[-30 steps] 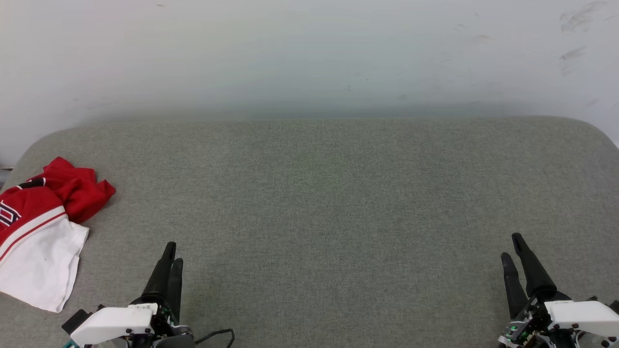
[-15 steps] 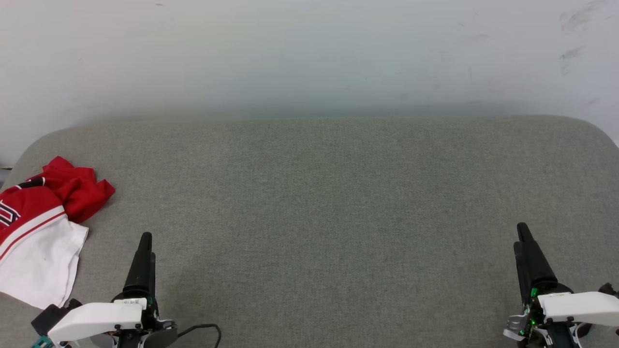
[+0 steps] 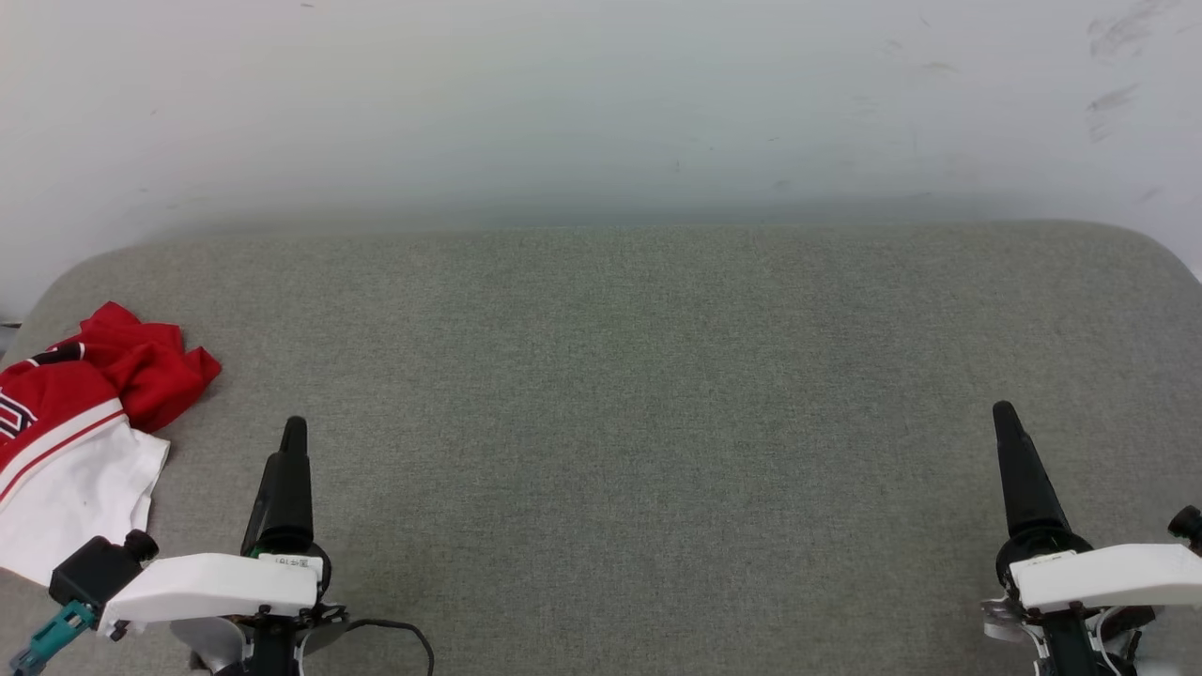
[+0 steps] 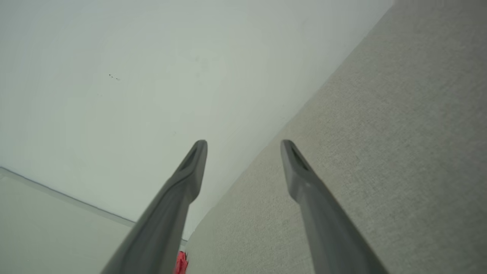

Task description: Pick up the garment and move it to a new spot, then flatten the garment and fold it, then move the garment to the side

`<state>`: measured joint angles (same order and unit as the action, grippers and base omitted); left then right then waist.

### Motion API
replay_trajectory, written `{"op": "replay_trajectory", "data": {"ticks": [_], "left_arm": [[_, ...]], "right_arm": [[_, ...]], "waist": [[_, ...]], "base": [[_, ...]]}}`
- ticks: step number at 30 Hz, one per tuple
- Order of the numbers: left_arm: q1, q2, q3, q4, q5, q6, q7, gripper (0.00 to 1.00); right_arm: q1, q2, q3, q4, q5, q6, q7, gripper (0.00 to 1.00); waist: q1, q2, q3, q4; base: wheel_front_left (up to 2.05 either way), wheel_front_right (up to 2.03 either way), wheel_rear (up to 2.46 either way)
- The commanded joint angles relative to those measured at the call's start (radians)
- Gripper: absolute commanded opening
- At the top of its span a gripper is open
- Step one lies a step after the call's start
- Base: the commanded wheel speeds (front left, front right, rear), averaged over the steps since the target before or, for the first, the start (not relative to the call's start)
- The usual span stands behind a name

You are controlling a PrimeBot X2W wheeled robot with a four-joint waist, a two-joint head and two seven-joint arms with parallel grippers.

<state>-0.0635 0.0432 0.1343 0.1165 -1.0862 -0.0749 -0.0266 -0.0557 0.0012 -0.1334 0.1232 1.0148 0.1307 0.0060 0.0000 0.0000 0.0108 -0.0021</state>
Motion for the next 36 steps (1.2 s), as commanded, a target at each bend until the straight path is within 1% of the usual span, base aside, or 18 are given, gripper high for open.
{"op": "replay_trajectory", "data": {"ticks": [1, 11, 16, 25, 36], "left_arm": [[-0.007, 0.004, -0.004, -0.026, 0.041, 0.01, -0.009, 1.0], [0.006, 0.006, -0.053, -0.063, 0.272, 0.056, -0.045, 1.0], [0.013, 0.023, -0.08, -0.07, 0.364, 0.084, -0.061, 1.0], [0.021, 0.065, -0.139, -0.07, 0.491, 0.15, -0.089, 1.0], [0.026, 0.104, -0.199, -0.077, 0.604, 0.216, -0.121, 1.0]], "right_arm": [[-0.008, -0.001, 0.006, -0.027, -0.038, 0.0, -0.009, 1.0], [0.003, -0.001, 0.043, -0.07, -0.271, 0.0, -0.05, 1.0], [0.008, -0.001, 0.056, -0.076, -0.369, 0.0, -0.069, 1.0], [0.016, -0.001, 0.072, -0.089, -0.514, 0.0, -0.1, 1.0], [0.026, -0.001, 0.082, -0.099, -0.663, 0.0, -0.135, 1.0]], "waist": [[0.0, 0.0, 0.0, 0.0], [0.0, 0.0, 0.004, -0.001], [0.0, 0.0, 0.005, -0.001], [0.0, 0.0, 0.005, -0.002], [0.0, 0.0, 0.006, -0.003]], "base": [[0.0, 0.0, 0.0], [0.0, 0.0, 0.0], [0.0, 0.0, 0.0], [0.0, 0.0, 0.0], [0.0, 0.0, 0.0]]}}
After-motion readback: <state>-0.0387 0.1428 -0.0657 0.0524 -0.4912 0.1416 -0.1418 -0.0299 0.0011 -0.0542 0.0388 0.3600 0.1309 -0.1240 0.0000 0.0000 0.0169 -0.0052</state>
